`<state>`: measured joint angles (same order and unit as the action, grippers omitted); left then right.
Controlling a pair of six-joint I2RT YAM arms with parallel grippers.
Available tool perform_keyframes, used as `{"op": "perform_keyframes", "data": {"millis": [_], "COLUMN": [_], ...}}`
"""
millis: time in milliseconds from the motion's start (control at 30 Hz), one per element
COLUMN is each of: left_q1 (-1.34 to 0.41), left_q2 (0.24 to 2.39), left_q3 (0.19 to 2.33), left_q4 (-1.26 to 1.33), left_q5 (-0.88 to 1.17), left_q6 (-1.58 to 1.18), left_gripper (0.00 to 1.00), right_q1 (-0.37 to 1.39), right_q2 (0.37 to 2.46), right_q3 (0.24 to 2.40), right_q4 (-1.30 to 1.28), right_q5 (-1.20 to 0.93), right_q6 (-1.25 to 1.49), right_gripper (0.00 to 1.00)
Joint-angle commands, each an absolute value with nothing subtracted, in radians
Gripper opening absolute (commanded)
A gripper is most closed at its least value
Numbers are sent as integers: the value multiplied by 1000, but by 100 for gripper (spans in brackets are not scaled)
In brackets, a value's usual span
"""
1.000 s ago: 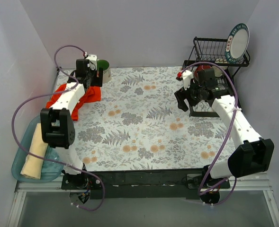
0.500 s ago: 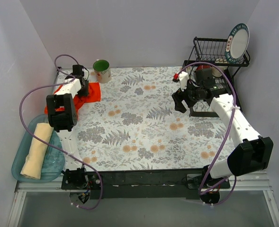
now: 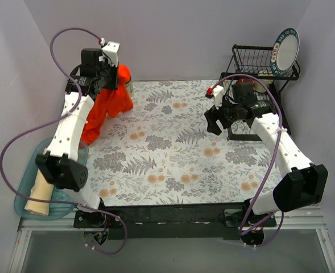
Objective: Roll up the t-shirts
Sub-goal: Pick up the T-shirt from the center of the board, then place the T-shirt at the center of the board.
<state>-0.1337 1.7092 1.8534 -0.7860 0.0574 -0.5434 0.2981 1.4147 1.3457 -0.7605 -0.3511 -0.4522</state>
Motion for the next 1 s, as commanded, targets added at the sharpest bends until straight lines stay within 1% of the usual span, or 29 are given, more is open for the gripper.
{"op": "perform_keyframes", "data": {"millis": [0, 100, 133, 167, 233, 333, 367, 400, 433, 500, 533, 600, 667, 867, 900, 967], "left_q1": [-229, -229, -229, -229, -229, -229, -229, -230, -230, -230, -230, -230, -233, -235, -236, -235], "left_q2": [1490, 1428, 1408, 1388, 1317, 1240, 1221, 1204, 1169, 1154, 1157, 1189, 1233, 1336, 1363, 1397], "left_q3": [1960, 2017, 2013, 2002, 1918, 1795, 1757, 1718, 1624, 1537, 1493, 1470, 1447, 1430, 1425, 1419], "left_q4": [-857, -864, -858, -833, -789, -692, -675, -658, -609, -572, -560, -555, -528, -471, -466, -459], "left_q5": [181, 259, 347, 392, 461, 538, 599, 621, 632, 637, 646, 719, 750, 733, 730, 703], "left_q6": [-506, -488, -460, -453, -459, -541, -549, -557, -571, -623, -636, -656, -681, -761, -765, -791], "left_gripper": [0, 0, 0, 0, 0, 0, 0, 0, 0, 0, 0, 0, 0, 0, 2, 24], "right_q1": [311, 325, 330, 334, 344, 351, 353, 353, 354, 353, 353, 353, 351, 342, 342, 344], "right_q2": [1393, 1385, 1381, 1370, 1364, 1350, 1341, 1336, 1329, 1310, 1307, 1299, 1289, 1290, 1290, 1287], "right_q3": [1407, 1442, 1446, 1453, 1469, 1508, 1512, 1511, 1502, 1497, 1502, 1499, 1476, 1485, 1471, 1451], "right_q4": [-715, -727, -726, -726, -723, -706, -704, -700, -692, -707, -719, -747, -739, -764, -761, -758], "right_q5": [-410, -400, -399, -397, -373, -331, -333, -330, -327, -324, -315, -279, -249, -248, -256, -293], "right_q6": [-413, -410, -413, -425, -439, -399, -393, -371, -359, -368, -374, -403, -413, -437, -439, -437], "right_gripper": [84, 83, 84, 83, 83, 84, 84, 84, 84, 84, 84, 84, 84, 84, 84, 84]}}
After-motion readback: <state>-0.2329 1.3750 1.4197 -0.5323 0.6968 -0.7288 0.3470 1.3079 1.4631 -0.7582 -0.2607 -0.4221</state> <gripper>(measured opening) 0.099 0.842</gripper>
